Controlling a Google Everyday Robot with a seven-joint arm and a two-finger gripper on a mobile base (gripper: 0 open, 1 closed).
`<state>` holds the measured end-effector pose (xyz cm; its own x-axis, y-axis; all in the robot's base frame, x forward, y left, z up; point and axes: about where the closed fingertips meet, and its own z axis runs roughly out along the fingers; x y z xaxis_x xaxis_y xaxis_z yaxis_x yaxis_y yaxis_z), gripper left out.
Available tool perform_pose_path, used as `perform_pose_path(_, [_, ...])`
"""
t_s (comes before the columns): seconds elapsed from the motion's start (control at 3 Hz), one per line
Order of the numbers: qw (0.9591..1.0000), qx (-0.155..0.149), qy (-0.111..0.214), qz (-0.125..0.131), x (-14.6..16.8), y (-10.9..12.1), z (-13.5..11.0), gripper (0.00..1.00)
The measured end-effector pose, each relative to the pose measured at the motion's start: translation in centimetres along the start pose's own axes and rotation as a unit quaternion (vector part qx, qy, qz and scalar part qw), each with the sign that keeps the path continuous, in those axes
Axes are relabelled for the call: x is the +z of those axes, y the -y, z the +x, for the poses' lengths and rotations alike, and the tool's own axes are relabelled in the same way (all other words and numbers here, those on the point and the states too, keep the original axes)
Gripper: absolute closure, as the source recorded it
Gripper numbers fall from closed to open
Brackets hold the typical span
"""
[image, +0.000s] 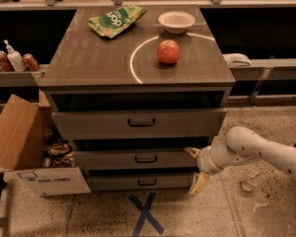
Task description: Open middle drawer
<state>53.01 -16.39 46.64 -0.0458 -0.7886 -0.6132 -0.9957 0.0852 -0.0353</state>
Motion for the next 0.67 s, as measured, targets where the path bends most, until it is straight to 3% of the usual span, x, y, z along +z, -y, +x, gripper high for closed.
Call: perform_pose_path(0.67, [0.9998, -0.011, -0.015, 0.012, 0.32, 0.88, 0.66, 0.00])
